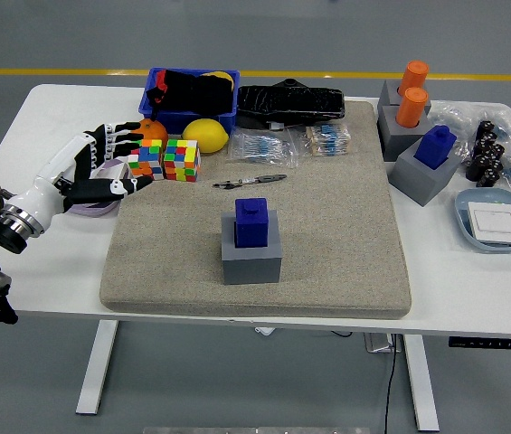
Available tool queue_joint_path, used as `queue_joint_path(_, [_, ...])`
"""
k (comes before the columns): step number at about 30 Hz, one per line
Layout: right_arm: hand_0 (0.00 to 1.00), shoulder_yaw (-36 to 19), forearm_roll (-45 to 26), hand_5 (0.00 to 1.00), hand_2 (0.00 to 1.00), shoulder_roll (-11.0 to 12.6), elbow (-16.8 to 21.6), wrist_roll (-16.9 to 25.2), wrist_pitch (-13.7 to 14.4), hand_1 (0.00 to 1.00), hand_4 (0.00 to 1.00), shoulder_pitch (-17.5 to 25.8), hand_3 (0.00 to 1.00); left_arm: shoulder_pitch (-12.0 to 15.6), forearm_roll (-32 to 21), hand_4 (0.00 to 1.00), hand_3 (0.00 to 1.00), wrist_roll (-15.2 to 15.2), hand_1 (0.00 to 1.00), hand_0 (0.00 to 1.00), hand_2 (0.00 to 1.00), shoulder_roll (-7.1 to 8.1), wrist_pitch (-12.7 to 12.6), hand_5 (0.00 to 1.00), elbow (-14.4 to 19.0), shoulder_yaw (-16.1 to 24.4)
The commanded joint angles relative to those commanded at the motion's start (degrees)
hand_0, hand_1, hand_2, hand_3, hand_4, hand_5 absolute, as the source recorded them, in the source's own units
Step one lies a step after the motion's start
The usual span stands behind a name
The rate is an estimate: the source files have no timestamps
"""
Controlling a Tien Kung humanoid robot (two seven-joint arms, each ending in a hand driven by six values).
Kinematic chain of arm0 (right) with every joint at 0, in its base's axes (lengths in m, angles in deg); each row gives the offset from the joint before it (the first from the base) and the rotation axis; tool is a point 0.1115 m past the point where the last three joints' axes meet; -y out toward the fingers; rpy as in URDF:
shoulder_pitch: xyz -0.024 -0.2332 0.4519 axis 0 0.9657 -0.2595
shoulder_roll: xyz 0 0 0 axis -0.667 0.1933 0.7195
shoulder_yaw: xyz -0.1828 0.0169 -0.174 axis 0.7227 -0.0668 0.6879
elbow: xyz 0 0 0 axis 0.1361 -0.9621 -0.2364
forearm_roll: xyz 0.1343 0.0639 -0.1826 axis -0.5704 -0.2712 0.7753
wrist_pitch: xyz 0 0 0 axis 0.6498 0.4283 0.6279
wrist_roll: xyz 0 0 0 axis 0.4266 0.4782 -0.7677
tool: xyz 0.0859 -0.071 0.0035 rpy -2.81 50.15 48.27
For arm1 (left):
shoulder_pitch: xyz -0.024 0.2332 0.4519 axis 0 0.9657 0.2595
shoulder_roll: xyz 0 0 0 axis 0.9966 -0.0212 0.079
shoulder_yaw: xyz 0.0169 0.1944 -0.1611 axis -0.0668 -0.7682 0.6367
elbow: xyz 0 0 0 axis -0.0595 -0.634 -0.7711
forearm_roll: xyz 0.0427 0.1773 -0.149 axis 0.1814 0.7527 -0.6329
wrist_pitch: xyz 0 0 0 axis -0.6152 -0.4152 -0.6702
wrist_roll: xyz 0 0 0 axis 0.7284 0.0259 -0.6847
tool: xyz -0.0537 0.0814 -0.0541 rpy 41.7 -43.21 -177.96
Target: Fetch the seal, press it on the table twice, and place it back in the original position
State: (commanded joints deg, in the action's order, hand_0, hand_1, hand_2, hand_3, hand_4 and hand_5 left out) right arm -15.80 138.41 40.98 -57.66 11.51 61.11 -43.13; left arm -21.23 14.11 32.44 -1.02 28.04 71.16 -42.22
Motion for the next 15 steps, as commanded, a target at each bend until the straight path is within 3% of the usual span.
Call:
queue_joint_path(7, [0.792,0.31,-0.13,0.462,0.670,0.01,0.26,0.01,-0.09,0.701,0.838,-0.12,0.658,-0.23,0.45,0.998,0.849,-0.02,0.829,0.846,0.804,-3.98,0.44,0.057,0.05,-2.64])
queue_joint_path(15, [0.793,0.35,-0.10,0.461,0.670,-0.05,0.21,0.07,-0.11,0.701,0.839,-0.06,0.658,-1.05,0.86,0.998,0.852,0.25,0.828,0.854,0.811,-6.45,-0.29,0.049,0.50,-4.29])
